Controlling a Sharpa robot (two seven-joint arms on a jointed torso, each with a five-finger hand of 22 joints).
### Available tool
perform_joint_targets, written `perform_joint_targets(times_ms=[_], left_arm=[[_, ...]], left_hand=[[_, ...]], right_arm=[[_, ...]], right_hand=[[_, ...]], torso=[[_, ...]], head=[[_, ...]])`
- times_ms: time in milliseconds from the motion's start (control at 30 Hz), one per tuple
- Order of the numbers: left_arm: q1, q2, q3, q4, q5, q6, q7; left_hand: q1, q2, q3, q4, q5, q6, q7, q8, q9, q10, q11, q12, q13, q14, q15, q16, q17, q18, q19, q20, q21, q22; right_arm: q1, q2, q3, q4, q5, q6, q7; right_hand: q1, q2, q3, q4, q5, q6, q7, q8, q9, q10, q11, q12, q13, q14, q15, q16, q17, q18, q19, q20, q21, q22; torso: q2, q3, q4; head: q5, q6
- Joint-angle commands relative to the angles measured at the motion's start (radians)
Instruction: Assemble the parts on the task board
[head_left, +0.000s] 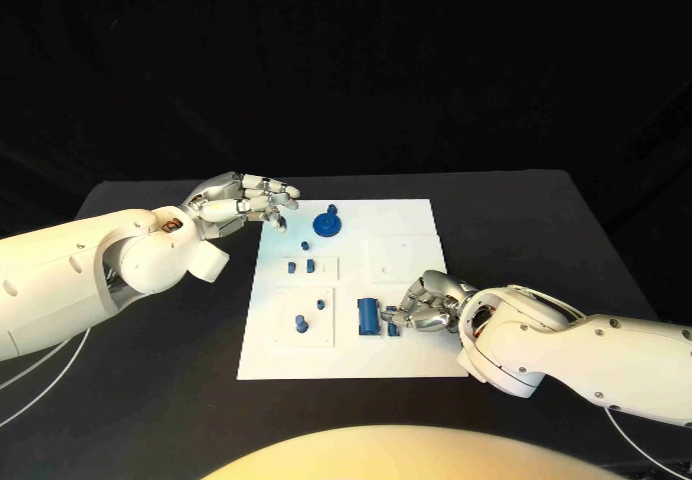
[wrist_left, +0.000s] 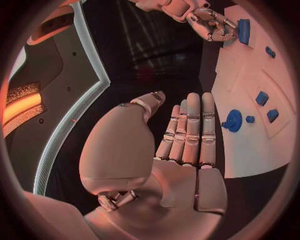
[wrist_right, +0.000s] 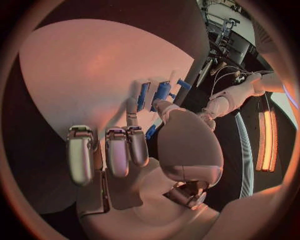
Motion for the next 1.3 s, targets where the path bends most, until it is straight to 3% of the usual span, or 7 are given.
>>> perform_joint_targets(times_ms=[33, 567, 767, 933, 1133, 1233, 1300], left_arm=[[0.000, 0.001, 0.001, 0.002, 0.004, 0.013, 0.002], [0.000, -0.001, 0.001, 0.000, 0.004, 0.011, 0.004], [0.000, 0.004, 0.000, -0.008, 0.014, -0.012, 0.021], [-0.006, 0.018, -0.001, -0.021, 0.045, -0.079, 0.060], [-0.016, 0.049, -0.001, -0.060, 0.114, -0.188, 0.126], [-0.021, 0.071, -0.001, -0.092, 0.164, -0.244, 0.162], [-0.024, 0.091, -0.001, -0.123, 0.198, -0.279, 0.186]], left_hand=[[0.005, 0.001, -0.005, 0.002, -0.004, -0.007, -0.003, 0.003, 0.001, -0.007, 0.000, 0.005, 0.001, -0.006, 0.000, 0.006, 0.002, 0.014, 0.008, -0.001, -0.007, -0.002], [0.005, 0.001, -0.005, 0.002, -0.004, -0.007, -0.003, 0.003, 0.001, -0.007, 0.000, 0.005, 0.001, -0.006, 0.000, 0.006, 0.002, 0.014, 0.008, -0.001, -0.007, -0.002], [0.005, 0.001, -0.005, 0.002, -0.004, -0.007, -0.003, 0.003, 0.001, -0.007, 0.000, 0.005, 0.001, -0.006, 0.000, 0.006, 0.002, 0.014, 0.008, -0.001, -0.007, -0.002], [0.007, 0.002, -0.009, 0.006, -0.004, -0.008, -0.003, 0.003, 0.001, -0.008, 0.001, 0.006, 0.002, -0.009, 0.001, 0.005, 0.001, 0.013, 0.009, -0.001, -0.011, -0.005], [0.026, 0.001, -0.026, 0.031, -0.003, -0.020, 0.002, 0.007, 0.001, -0.025, 0.013, 0.015, 0.000, -0.135, 0.023, -0.048, -0.025, 0.004, -0.060, 0.021, -0.095, -0.045], [0.037, 0.004, -0.036, 0.048, -0.003, -0.026, 0.007, 0.012, 0.002, -0.047, 0.024, 0.007, -0.013, -0.215, 0.045, -0.113, -0.062, -0.001, -0.112, 0.044, -0.175, -0.089], [0.049, 0.007, -0.043, 0.059, -0.003, -0.038, 0.012, 0.012, -0.001, -0.059, 0.030, -0.002, -0.031, -0.252, 0.060, -0.179, -0.097, -0.002, -0.145, 0.064, -0.252, -0.134]], right_arm=[[-0.004, 0.000, -0.001, 0.008, -0.012, 0.024, 0.021], [-0.006, -0.056, -0.001, 0.010, -0.036, -0.001, 0.095], [0.018, -0.101, 0.000, -0.001, 0.070, -0.079, 0.338], [0.055, -0.104, 0.002, -0.065, 0.319, -0.116, 0.588], [0.098, -0.053, 0.009, -0.225, 0.636, -0.105, 0.792], [0.109, -0.014, 0.015, -0.323, 0.763, -0.092, 0.861], [0.113, 0.020, 0.020, -0.396, 0.836, -0.078, 0.901]], right_hand=[[-0.011, -0.001, -0.008, 0.000, -0.007, -0.004, -0.005, -0.001, 0.000, 0.061, -0.003, -0.003, 0.206, 0.093, -0.005, 0.002, 0.202, -0.016, 0.087, -0.004, -0.003, 0.245], [0.085, -0.011, -0.042, -0.009, -0.050, -0.013, -0.002, -0.006, 0.000, 0.057, -0.001, -0.010, 0.203, 0.091, -0.004, -0.002, 0.193, -0.013, 0.084, -0.004, -0.015, 0.242], [0.118, 0.001, -0.074, -0.003, -0.036, -0.065, 0.020, -0.038, -0.011, 0.040, 0.017, -0.040, 0.186, 0.083, 0.011, -0.018, 0.158, 0.001, 0.063, 0.007, -0.096, 0.221], [0.170, 0.017, -0.082, -0.007, 0.000, -0.092, 0.033, -0.057, -0.016, 0.003, 0.030, -0.102, 0.148, 0.071, 0.022, -0.042, 0.110, 0.021, 0.032, 0.018, -0.209, 0.192], [0.240, 0.028, -0.082, -0.011, 0.013, -0.133, 0.054, -0.079, -0.020, -0.152, 0.048, -0.355, -0.012, 0.002, 0.038, -0.177, -0.105, 0.080, -0.079, 0.034, -0.581, 0.084], [0.288, 0.031, -0.062, -0.016, 0.009, -0.173, 0.074, -0.096, -0.025, -0.389, 0.068, -0.708, -0.251, -0.134, 0.056, -0.412, -0.397, 0.145, -0.247, 0.051, -1.072, -0.092], [0.307, 0.024, -0.048, -0.015, 0.007, -0.186, 0.084, -0.095, -0.031, -0.431, 0.078, -0.780, -0.330, -0.195, 0.066, -0.549, -0.530, 0.151, -0.276, 0.065, -1.169, -0.163]], torso=[[0.000, -0.0001, -0.0004], [-0.002, 0.0001, -0.0007], [-0.006, -0.0022, -0.0044], [-0.020, -0.0059, -0.0099], [-0.045, -0.0132, -0.0144], [-0.054, -0.0146, -0.0148], [-0.060, -0.0150, -0.0166]], head=[[0.000, -0.001], [0.003, 0.003], [0.001, 0.016], [-0.004, 0.032], [-0.009, 0.060], [-0.015, 0.086], [-0.014, 0.099]])
